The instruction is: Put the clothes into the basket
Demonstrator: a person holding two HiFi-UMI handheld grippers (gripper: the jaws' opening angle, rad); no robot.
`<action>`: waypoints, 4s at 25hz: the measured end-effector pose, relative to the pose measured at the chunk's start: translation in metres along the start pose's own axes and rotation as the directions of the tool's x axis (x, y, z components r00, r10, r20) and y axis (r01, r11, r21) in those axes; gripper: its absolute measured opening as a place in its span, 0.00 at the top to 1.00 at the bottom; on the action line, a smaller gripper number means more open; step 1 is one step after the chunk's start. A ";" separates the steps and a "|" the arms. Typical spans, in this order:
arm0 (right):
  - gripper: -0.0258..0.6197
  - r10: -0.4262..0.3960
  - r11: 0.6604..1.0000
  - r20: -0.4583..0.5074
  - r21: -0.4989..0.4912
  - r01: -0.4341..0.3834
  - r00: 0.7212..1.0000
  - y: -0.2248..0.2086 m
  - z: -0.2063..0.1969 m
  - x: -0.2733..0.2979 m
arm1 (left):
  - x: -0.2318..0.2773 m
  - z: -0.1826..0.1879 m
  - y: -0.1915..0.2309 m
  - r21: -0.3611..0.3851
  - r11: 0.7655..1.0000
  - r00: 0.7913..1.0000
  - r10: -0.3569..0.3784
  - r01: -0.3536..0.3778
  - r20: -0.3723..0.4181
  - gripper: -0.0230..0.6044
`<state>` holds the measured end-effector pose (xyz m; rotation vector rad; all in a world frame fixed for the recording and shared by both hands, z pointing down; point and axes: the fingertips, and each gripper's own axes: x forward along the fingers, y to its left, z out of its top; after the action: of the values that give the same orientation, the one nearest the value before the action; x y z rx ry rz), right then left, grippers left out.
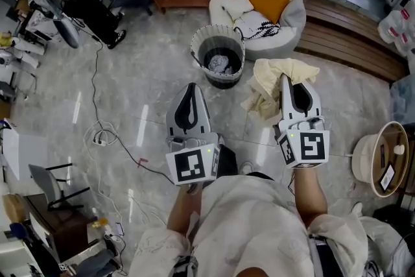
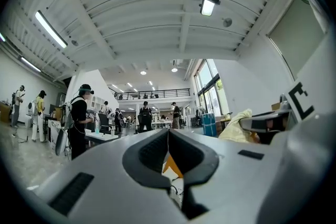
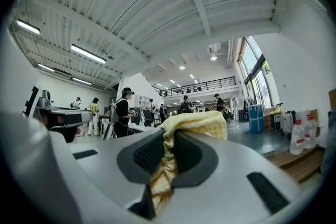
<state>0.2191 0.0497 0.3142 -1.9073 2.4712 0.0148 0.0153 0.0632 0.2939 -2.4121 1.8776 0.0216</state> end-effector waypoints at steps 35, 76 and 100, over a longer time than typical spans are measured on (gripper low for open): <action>0.93 0.002 0.997 -0.131 -0.073 -0.012 0.991 0.116 -0.038 0.274 | 0.180 -0.051 0.215 -0.083 0.996 0.999 -0.039 0.036 -0.036 0.96; 0.93 0.214 0.965 -0.663 0.030 -0.260 0.717 0.046 -0.363 0.507 | 0.373 -0.117 0.212 -0.051 0.992 0.988 0.106 -0.112 -0.109 0.96; 0.68 0.183 0.976 -0.878 0.109 -0.187 0.442 0.040 -0.503 0.494 | 0.374 -0.132 0.229 -0.049 0.988 0.980 0.135 -0.144 -0.147 0.96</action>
<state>0.0499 -0.4277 0.8061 -1.8858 3.2259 -1.3400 -0.1197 -0.3644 0.3887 -2.3728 2.1349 -0.0912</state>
